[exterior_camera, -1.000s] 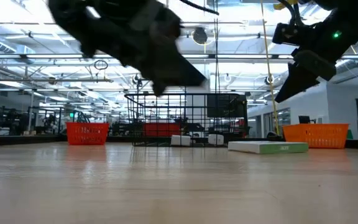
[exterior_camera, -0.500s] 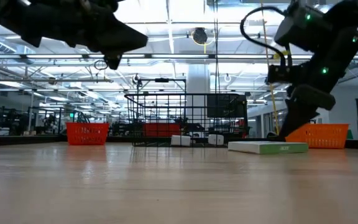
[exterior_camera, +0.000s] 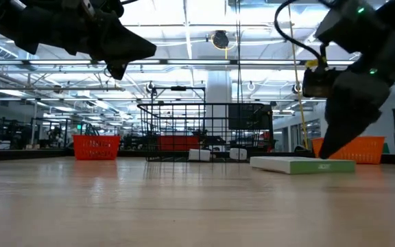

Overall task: Pick and place items into bin
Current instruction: Put the card reader box into the orange bin

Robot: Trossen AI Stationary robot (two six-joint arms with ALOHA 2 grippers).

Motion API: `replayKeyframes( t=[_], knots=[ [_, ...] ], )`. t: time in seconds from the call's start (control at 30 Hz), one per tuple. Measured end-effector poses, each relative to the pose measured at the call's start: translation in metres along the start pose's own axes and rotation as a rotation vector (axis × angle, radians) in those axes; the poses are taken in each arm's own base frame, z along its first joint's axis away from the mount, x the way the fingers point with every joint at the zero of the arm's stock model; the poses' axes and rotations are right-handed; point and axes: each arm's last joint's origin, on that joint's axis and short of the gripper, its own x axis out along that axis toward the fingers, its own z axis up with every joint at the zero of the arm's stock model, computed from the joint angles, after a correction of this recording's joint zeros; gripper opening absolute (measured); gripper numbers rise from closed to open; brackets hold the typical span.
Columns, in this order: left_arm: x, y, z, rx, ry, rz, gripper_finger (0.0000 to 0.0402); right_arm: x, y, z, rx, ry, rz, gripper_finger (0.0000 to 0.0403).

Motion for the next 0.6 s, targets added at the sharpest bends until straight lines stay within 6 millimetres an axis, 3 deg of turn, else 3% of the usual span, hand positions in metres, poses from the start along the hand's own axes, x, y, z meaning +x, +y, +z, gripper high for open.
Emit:
replayKeyframes(
  t=[0.47, 0.6],
  knots=[
    [0.000, 0.000, 0.000, -0.025, -0.001, 0.000, 0.0031, 0.013, 0.052, -0.045, 0.235, -0.037, 0.096, 0.0000],
    [0.000, 0.000, 0.000, -0.035, -0.001, 0.000, 0.0031, 0.016, 0.058, -0.057, 0.304, -0.045, 0.095, 0.0000]
  ],
)
